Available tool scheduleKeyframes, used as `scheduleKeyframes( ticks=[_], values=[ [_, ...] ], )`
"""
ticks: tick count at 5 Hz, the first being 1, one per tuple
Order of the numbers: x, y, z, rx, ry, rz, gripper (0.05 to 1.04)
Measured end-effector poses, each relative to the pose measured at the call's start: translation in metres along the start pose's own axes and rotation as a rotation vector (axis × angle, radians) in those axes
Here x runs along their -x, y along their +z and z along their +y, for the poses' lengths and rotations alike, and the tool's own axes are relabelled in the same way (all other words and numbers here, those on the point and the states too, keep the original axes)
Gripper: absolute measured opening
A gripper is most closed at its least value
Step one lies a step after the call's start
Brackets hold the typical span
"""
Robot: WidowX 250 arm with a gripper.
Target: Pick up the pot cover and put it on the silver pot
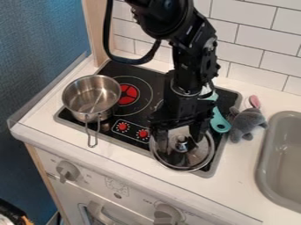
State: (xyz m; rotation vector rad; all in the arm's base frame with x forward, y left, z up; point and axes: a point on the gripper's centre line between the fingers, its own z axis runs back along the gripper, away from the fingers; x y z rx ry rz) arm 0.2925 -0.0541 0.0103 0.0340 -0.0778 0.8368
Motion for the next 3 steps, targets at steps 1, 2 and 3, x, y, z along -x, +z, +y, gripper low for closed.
scheduleKeyframes(
  ticks=[1, 2, 3],
  values=[
    [0.001, -0.0014, -0.0027, 0.002, -0.009, -0.018, 0.661],
    [0.0039, -0.0027, -0.0014, -0.002, 0.0, -0.025, 0.358],
    [0.0043, -0.003, -0.001, 0.003, 0.01, -0.03, 0.281]
  ],
)
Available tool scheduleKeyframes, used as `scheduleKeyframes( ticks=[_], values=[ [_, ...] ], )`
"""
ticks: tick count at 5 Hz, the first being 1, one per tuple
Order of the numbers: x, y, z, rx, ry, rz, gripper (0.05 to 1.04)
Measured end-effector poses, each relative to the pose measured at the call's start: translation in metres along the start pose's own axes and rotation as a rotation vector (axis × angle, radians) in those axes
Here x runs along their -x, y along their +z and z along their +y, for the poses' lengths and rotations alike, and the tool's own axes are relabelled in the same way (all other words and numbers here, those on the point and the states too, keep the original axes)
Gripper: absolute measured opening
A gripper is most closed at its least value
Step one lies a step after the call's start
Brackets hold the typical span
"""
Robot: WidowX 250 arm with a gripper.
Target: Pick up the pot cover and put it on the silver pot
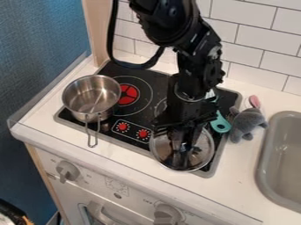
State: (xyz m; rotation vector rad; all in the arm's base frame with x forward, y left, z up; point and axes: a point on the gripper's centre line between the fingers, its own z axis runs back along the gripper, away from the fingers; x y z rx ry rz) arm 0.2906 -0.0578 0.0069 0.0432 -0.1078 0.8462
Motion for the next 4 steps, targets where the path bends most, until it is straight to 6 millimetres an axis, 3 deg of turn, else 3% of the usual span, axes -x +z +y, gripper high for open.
scheduleKeyframes(
  ticks=[1, 2, 4],
  values=[
    [0.001, 0.003, 0.001, -0.001, -0.001, 0.01, 0.28],
    [0.0, 0.027, -0.001, 0.067, 0.0, 0.019, 0.28],
    [-0.038, 0.089, 0.021, 0.168, 0.176, -0.097, 0.28]
  ],
)
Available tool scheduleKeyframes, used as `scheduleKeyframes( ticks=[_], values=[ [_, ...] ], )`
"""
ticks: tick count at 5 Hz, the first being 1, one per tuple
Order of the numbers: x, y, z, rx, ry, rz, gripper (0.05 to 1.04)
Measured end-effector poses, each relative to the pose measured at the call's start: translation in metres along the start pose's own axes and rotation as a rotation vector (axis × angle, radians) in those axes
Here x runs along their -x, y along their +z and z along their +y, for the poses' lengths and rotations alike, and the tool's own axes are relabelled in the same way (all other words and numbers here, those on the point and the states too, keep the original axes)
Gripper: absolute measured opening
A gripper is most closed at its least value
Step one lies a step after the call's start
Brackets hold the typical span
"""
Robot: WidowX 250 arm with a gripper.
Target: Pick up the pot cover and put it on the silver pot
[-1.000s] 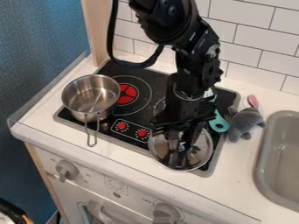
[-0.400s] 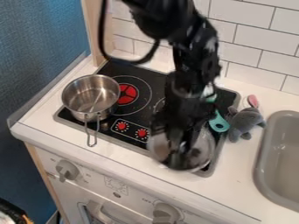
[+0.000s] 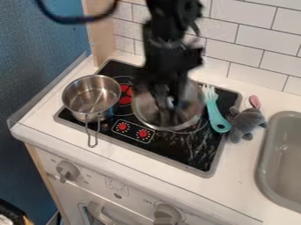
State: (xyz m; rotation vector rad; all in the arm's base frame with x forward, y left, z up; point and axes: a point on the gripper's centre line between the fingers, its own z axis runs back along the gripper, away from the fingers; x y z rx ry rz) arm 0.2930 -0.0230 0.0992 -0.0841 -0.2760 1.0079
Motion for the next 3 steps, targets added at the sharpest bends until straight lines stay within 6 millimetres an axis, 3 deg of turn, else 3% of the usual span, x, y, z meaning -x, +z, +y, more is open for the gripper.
scheduleKeyframes(
  ticks=[1, 2, 3],
  values=[
    [-0.037, 0.002, 0.028, -0.041, 0.155, -0.049, 0.28],
    [-0.059, 0.001, 0.052, -0.084, 0.271, -0.053, 0.28],
    [-0.084, -0.018, 0.087, -0.174, 0.411, -0.029, 0.28]
  ],
)
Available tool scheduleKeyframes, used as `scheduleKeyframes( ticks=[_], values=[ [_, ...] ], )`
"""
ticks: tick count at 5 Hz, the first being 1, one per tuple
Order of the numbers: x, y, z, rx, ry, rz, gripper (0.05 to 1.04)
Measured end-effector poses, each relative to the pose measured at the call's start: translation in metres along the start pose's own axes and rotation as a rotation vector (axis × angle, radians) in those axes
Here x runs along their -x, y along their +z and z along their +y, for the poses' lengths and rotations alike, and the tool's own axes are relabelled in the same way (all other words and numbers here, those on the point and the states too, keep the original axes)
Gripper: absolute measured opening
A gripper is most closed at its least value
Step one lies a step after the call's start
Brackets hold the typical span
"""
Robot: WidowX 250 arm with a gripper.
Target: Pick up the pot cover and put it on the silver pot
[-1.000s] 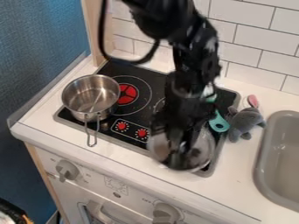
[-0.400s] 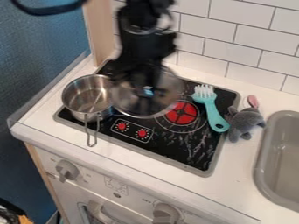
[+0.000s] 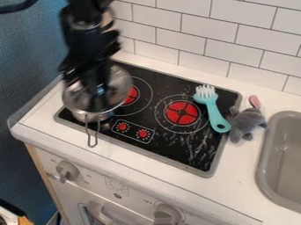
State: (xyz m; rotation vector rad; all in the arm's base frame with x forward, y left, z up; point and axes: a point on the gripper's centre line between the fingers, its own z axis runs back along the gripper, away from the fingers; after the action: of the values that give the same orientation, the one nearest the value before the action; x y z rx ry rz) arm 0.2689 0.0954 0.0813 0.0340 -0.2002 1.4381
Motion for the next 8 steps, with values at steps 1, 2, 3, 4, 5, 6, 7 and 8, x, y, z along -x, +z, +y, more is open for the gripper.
scheduleKeyframes(
  ticks=[1, 2, 3, 4, 5, 6, 7, 8],
  values=[
    [-0.007, -0.016, -0.005, -0.031, 0.018, 0.033, 0.28],
    [-0.016, -0.025, -0.014, -0.043, 0.018, 0.028, 0.28],
    [-0.021, -0.038, -0.019, -0.06, 0.019, 0.034, 0.28],
    [-0.029, -0.046, -0.021, -0.079, 0.023, 0.034, 0.28],
    [-0.03, -0.05, -0.023, -0.094, 0.006, 0.041, 0.338],
    [-0.027, -0.051, -0.026, -0.084, -0.001, 0.061, 0.632],
    [-0.027, -0.051, -0.026, -0.083, -0.004, 0.062, 0.93],
    [-0.024, -0.051, -0.027, -0.078, -0.008, 0.068, 1.005]
  ],
)
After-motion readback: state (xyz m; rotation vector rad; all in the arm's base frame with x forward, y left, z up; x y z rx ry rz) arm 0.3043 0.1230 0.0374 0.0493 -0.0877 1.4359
